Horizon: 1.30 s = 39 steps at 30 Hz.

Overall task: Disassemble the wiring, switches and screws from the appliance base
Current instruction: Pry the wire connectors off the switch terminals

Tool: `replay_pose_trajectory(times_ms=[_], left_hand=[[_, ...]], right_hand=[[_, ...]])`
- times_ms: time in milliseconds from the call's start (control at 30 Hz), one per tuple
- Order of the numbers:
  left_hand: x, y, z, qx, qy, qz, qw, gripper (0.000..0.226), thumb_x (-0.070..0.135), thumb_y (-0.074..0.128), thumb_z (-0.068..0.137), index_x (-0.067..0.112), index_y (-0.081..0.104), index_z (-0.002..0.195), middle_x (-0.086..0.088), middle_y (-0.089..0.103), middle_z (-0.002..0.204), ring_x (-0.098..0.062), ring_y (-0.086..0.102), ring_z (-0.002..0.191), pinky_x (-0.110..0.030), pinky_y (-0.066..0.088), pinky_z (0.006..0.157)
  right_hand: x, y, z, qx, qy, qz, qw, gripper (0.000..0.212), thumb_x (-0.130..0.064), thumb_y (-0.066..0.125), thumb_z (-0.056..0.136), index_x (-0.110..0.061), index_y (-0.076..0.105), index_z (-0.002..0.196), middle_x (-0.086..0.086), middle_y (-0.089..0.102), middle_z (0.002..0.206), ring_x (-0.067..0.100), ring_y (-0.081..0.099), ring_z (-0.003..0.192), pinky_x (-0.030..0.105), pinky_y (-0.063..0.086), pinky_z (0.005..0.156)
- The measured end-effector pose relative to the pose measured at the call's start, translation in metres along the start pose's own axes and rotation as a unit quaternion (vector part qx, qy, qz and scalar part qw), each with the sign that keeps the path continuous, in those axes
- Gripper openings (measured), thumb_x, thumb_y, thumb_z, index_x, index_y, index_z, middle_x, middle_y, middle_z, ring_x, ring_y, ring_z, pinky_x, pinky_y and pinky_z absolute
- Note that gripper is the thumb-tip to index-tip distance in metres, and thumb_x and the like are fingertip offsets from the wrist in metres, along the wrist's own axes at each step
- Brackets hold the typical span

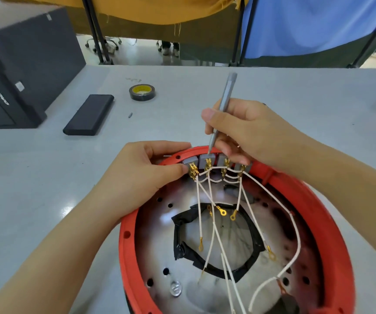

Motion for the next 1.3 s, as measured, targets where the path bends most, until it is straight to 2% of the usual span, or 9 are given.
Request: replay_pose_trajectory(times_ms=[133, 233, 433, 600, 800, 933, 1067, 1200, 1300], left_hand=[[0.0, 0.006, -0.011, 0.014, -0.002, -0.003, 1.0, 0.032, 0.012, 0.07, 0.08, 0.032, 0.071, 0.105, 0.015, 0.074, 0.091, -0.003, 0.07, 0.086, -0.022, 0.052, 0.083], [0.001, 0.011, -0.02, 0.022, 0.012, 0.017, 1.0, 0.033, 0.013, 0.068, 0.081, 0.034, 0.068, 0.107, 0.019, 0.073, 0.095, 0.002, 0.068, 0.085, -0.018, 0.052, 0.081], [0.016, 0.001, -0.011, -0.088, 0.035, 0.059, 0.994, 0.051, -0.001, 0.054, 0.083, 0.031, 0.059, 0.122, 0.018, 0.068, 0.112, 0.005, 0.063, 0.1, -0.017, 0.052, 0.087], [0.02, 0.017, 0.008, -0.104, 0.061, 0.071, 0.99, 0.027, 0.015, 0.047, 0.099, 0.024, 0.067, 0.113, 0.01, 0.072, 0.105, 0.001, 0.064, 0.1, -0.012, 0.046, 0.09], [0.006, 0.017, 0.016, -0.142, 0.084, 0.071, 0.984, 0.027, 0.026, 0.044, 0.101, 0.033, 0.069, 0.109, 0.018, 0.072, 0.102, 0.001, 0.065, 0.101, -0.028, 0.044, 0.098], [0.003, 0.017, 0.018, -0.143, 0.082, 0.052, 0.985, 0.026, 0.028, 0.045, 0.1, 0.032, 0.07, 0.108, 0.013, 0.073, 0.1, -0.011, 0.068, 0.1, -0.043, 0.048, 0.098], [0.001, 0.018, 0.018, -0.152, 0.084, 0.029, 0.984, 0.026, 0.024, 0.045, 0.1, 0.027, 0.07, 0.107, 0.01, 0.074, 0.099, -0.007, 0.068, 0.097, -0.027, 0.049, 0.095], [0.0, 0.017, 0.019, -0.15, 0.075, 0.029, 0.985, 0.026, 0.029, 0.046, 0.1, 0.028, 0.071, 0.107, 0.001, 0.074, 0.102, -0.028, 0.067, 0.104, -0.055, 0.044, 0.1], [0.0, 0.017, 0.019, -0.148, 0.077, 0.028, 0.986, 0.026, 0.03, 0.046, 0.1, 0.029, 0.071, 0.107, 0.002, 0.074, 0.102, -0.029, 0.066, 0.104, -0.059, 0.043, 0.099]], right_hand=[[0.009, 0.002, -0.012, 0.069, -0.013, 0.008, 0.997, 0.029, -0.034, 0.048, 0.098, -0.014, 0.055, 0.078, -0.002, 0.047, 0.044, 0.004, 0.039, 0.032, 0.012, 0.033, 0.038], [0.01, 0.004, -0.017, 0.083, -0.022, 0.004, 0.996, 0.026, -0.031, 0.046, 0.099, -0.015, 0.055, 0.08, -0.002, 0.05, 0.045, 0.004, 0.041, 0.032, 0.011, 0.034, 0.039], [0.009, 0.005, -0.026, 0.061, -0.032, -0.01, 0.998, 0.017, -0.028, 0.047, 0.099, -0.019, 0.05, 0.085, 0.002, 0.057, 0.048, 0.011, 0.041, 0.03, 0.019, 0.035, 0.037], [0.009, 0.007, -0.023, 0.088, -0.08, -0.052, 0.992, 0.02, -0.025, 0.053, 0.097, -0.021, 0.049, 0.077, -0.003, 0.056, 0.048, 0.007, 0.045, 0.034, 0.013, 0.034, 0.039], [0.017, 0.009, -0.025, 0.091, -0.093, -0.009, 0.991, 0.022, -0.023, 0.046, 0.1, -0.017, 0.047, 0.079, -0.002, 0.052, 0.05, 0.006, 0.045, 0.037, 0.016, 0.036, 0.042], [0.015, 0.009, -0.024, 0.091, -0.101, -0.042, 0.99, 0.021, -0.025, 0.047, 0.1, -0.018, 0.047, 0.079, -0.002, 0.053, 0.051, 0.006, 0.048, 0.038, 0.013, 0.036, 0.044], [0.013, 0.01, -0.026, 0.077, -0.113, -0.07, 0.988, 0.022, -0.023, 0.047, 0.099, -0.017, 0.047, 0.079, -0.002, 0.053, 0.054, 0.005, 0.05, 0.041, 0.012, 0.037, 0.047], [0.013, 0.01, -0.027, 0.072, -0.12, -0.09, 0.986, 0.023, -0.022, 0.048, 0.099, -0.017, 0.045, 0.077, -0.004, 0.051, 0.054, 0.005, 0.05, 0.042, 0.012, 0.037, 0.047], [0.012, 0.01, -0.028, 0.075, -0.131, -0.112, 0.982, 0.023, -0.023, 0.048, 0.099, -0.019, 0.044, 0.077, -0.006, 0.05, 0.054, 0.006, 0.051, 0.044, 0.013, 0.037, 0.048]])
Point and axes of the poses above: each hand's wrist, its own z-axis towards the middle knuckle, its own y-axis out of the palm, x = y × z, the point moved 1 cm from there along z, towards the middle knuckle
